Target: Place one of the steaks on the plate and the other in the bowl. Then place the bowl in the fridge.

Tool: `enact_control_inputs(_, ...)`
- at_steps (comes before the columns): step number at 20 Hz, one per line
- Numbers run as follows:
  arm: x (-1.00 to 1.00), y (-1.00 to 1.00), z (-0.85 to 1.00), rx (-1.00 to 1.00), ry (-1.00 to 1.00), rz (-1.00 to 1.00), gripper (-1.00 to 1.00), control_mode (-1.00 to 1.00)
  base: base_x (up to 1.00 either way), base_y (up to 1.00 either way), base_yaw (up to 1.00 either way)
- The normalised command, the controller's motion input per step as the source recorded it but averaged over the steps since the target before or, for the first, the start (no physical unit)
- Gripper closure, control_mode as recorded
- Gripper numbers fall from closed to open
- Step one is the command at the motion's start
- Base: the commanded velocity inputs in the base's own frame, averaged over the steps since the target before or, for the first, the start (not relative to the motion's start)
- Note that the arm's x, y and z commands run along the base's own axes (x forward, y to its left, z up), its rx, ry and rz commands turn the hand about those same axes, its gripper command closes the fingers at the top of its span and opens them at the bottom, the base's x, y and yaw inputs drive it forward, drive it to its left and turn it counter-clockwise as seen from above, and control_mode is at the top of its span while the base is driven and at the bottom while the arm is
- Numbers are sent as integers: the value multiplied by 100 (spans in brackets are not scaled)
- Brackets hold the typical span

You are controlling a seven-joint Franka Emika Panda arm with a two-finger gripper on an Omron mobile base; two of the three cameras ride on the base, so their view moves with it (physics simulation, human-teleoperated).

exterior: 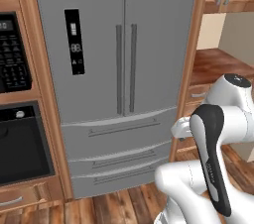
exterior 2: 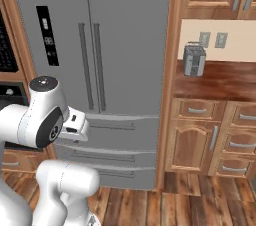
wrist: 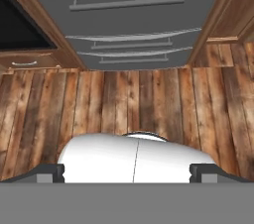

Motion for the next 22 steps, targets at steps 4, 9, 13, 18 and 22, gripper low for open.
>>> enact_control_inputs(4, 0, 0, 0, 0, 0, 0, -100, 100, 44, 2, -2)
enact_control_inputs(9, 0, 0, 0, 0, 0, 0, -100, 100, 46, 5, 0)
enact_control_inputs(13, 0, 0, 0, 0, 0, 0, -100, 100, 38, 12, 0)
enact_control_inputs(18, 0, 0, 0, 0, 0, 0, -100, 100, 1, 9, 3)
enact_control_inputs(22, -22, 0, 1, -3, -10, 8, -100, -100, 0, 0, 0)
